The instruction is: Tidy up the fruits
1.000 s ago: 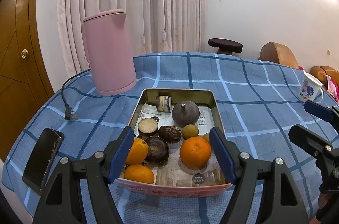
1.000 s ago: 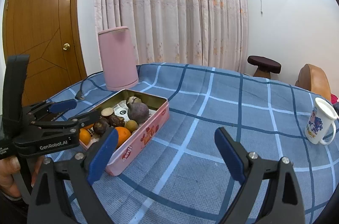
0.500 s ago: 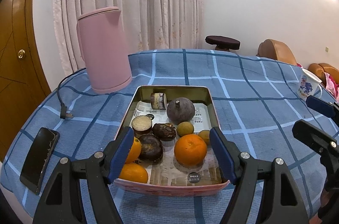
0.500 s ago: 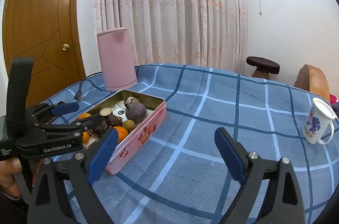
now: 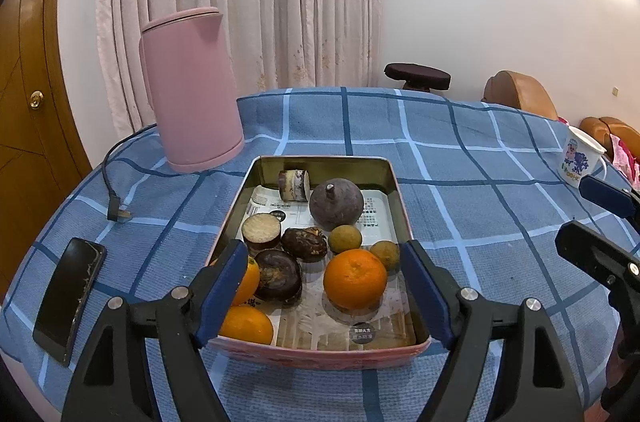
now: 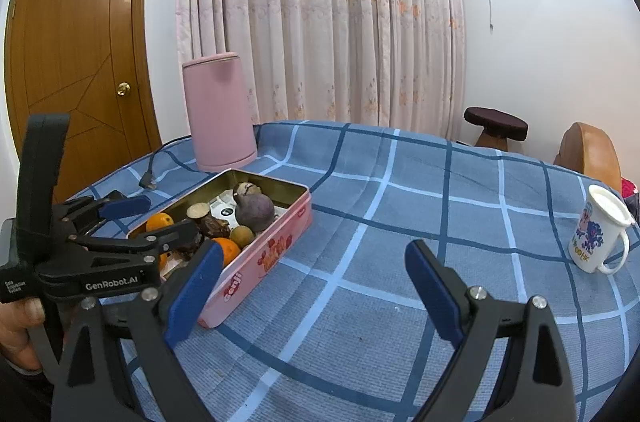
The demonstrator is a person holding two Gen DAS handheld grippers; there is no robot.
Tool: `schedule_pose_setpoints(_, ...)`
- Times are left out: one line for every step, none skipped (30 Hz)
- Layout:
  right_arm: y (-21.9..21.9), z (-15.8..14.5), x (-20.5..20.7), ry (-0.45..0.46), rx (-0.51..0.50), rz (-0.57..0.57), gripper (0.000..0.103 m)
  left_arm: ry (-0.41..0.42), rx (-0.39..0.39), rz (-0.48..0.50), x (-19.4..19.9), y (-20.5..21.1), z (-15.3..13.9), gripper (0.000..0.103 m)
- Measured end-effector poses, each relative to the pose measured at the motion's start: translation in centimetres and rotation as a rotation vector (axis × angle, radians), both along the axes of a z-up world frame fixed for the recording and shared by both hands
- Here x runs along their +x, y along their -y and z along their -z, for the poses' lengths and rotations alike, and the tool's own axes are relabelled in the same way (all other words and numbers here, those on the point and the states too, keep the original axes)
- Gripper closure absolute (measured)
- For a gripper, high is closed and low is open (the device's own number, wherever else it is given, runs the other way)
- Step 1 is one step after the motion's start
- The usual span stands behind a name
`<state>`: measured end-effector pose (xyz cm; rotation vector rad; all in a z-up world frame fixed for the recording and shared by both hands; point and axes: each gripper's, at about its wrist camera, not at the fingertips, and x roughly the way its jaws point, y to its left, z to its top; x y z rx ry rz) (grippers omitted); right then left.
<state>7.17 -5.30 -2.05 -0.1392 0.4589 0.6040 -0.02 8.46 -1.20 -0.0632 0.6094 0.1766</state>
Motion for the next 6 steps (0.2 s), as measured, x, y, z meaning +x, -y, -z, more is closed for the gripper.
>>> schedule_pose_setpoints(0.00,0.00,-0.01,0.000,0.000,0.000,0.009,0.001,0.002,0.002,-0.01,0.02,0.02,0.023)
schedule_pose_setpoints(0.02,0.02,0.00,0.000,-0.001,0.001,0.009,0.001,0.003,0.003,-0.03,0.00,0.02,0.023)
schedule_pose_setpoints(0.05,0.08,0.00,0.000,-0.001,0.001,0.009,0.003,0.005,0.002,-0.07,-0.02,0.02,0.023)
schedule_pose_setpoints(0.14,0.13,0.01,-0.001,-0.001,0.003,0.009,0.005,0.005,0.002,-0.07,-0.05,0.02,0.023)
schedule_pose_setpoints(0.24,0.19,0.04,-0.001,-0.001,0.004,0.009,0.005,0.005,0.004,-0.10,-0.05,0.02,0.023)
schedule_pose_setpoints(0.35,0.29,0.11,-0.003,-0.003,0.006,0.009,0.005,0.003,0.005,-0.14,-0.08,0.02,0.023)
